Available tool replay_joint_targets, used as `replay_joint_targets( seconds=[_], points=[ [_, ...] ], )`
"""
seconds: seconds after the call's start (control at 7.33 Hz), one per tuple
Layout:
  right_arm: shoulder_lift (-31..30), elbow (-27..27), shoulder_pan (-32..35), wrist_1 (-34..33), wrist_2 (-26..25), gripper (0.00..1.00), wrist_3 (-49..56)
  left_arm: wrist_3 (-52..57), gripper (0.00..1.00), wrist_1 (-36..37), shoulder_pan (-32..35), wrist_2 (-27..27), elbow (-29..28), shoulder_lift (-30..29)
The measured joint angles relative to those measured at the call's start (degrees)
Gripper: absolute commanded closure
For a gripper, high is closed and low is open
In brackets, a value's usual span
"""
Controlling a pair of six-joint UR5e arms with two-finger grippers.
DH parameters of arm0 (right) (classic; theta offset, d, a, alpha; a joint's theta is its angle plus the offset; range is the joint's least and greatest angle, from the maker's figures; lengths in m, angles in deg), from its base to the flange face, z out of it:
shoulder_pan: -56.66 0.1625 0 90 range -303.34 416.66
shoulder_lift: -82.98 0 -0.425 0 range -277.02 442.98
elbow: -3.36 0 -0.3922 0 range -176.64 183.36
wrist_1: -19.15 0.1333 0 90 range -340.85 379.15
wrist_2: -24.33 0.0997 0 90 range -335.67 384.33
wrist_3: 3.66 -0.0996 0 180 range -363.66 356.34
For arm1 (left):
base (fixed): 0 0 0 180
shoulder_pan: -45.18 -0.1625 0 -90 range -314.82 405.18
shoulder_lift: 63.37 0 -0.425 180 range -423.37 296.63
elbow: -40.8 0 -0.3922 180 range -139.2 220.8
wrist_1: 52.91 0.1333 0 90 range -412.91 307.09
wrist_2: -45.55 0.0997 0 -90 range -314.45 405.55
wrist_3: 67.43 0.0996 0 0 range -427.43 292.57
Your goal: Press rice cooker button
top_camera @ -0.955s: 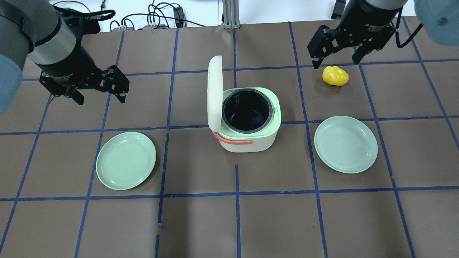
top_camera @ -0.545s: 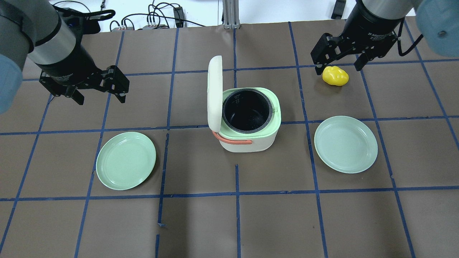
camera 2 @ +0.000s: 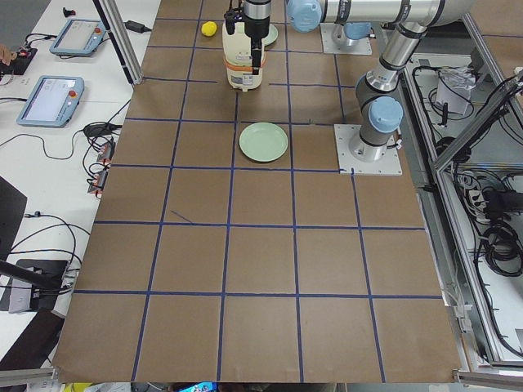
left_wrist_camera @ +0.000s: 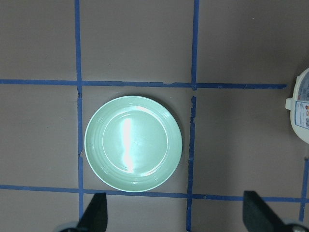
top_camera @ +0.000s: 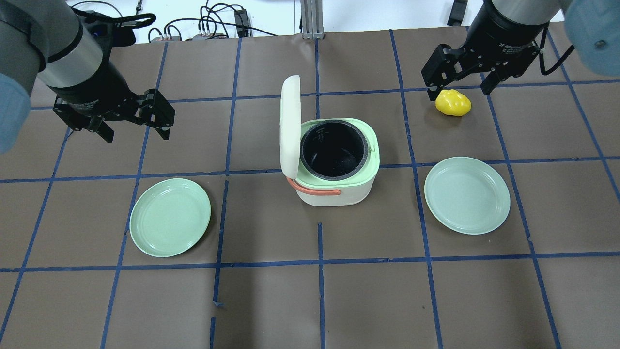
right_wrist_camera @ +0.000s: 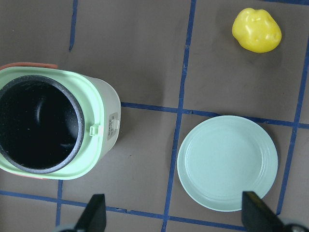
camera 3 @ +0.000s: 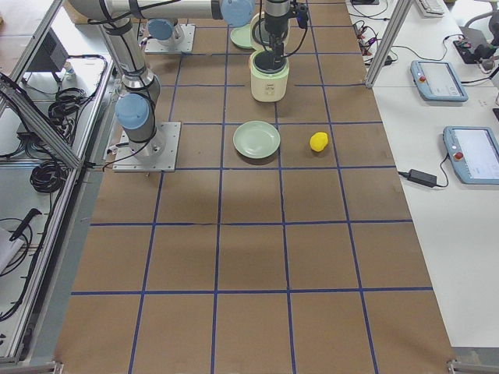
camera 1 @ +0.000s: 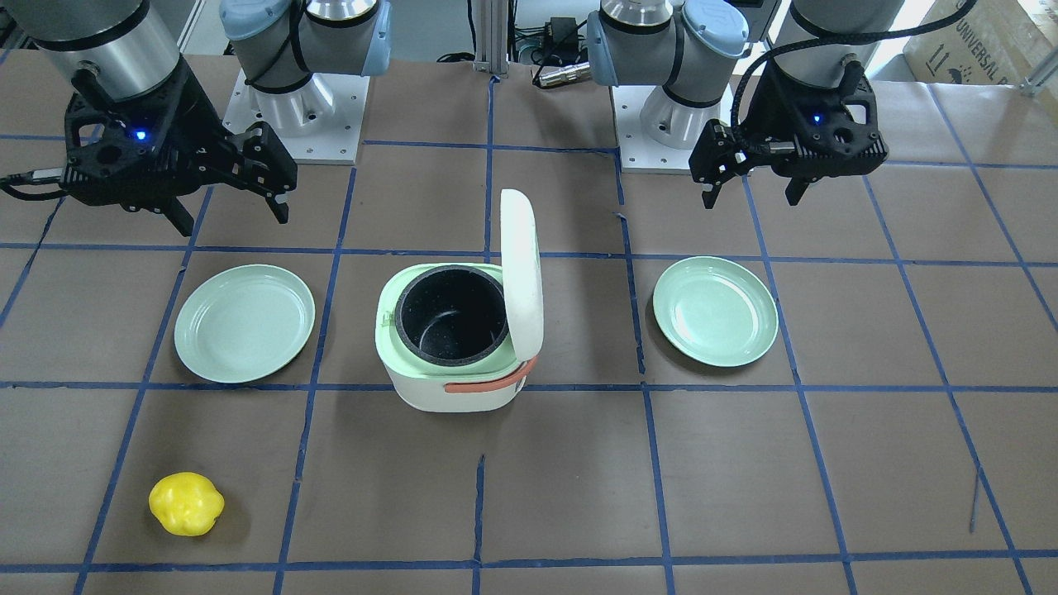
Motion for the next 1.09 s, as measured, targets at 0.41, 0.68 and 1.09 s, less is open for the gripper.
replay_joint_targets(
  seconds=[0.41, 0.68, 1.09],
  points=[
    [-0.15, 0.75, 0.0, 0.31, -0.64, 0.0, -0.41, 0.02, 0.0, 0.06, 0.0, 0.0, -0.01, -0.03],
    [-0.17, 1.17, 0.0, 0.16, -0.73, 0.0, -2.74, 0.0, 0.0, 0.04, 0.0, 0.0, 0.01, -0.01],
    [-0.28, 1.29, 0.0, -0.21, -1.76, 0.0, -7.4, 0.0, 0.0, 0.03, 0.0, 0.0, -0.02, 0.0]
  ],
)
